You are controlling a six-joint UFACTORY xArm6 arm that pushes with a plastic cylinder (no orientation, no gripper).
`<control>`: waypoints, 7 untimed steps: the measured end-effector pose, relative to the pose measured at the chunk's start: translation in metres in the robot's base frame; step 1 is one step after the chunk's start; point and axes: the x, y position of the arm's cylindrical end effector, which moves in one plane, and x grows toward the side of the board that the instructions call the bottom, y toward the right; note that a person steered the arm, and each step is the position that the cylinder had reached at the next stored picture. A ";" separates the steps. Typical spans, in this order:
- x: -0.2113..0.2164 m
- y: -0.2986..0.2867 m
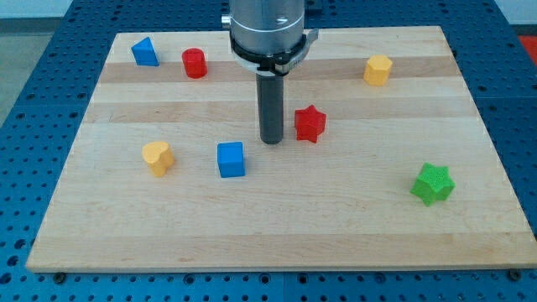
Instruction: Push the blue cube closer to the blue triangle
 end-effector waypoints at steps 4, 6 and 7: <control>0.066 -0.062; 0.041 -0.066; 0.017 -0.090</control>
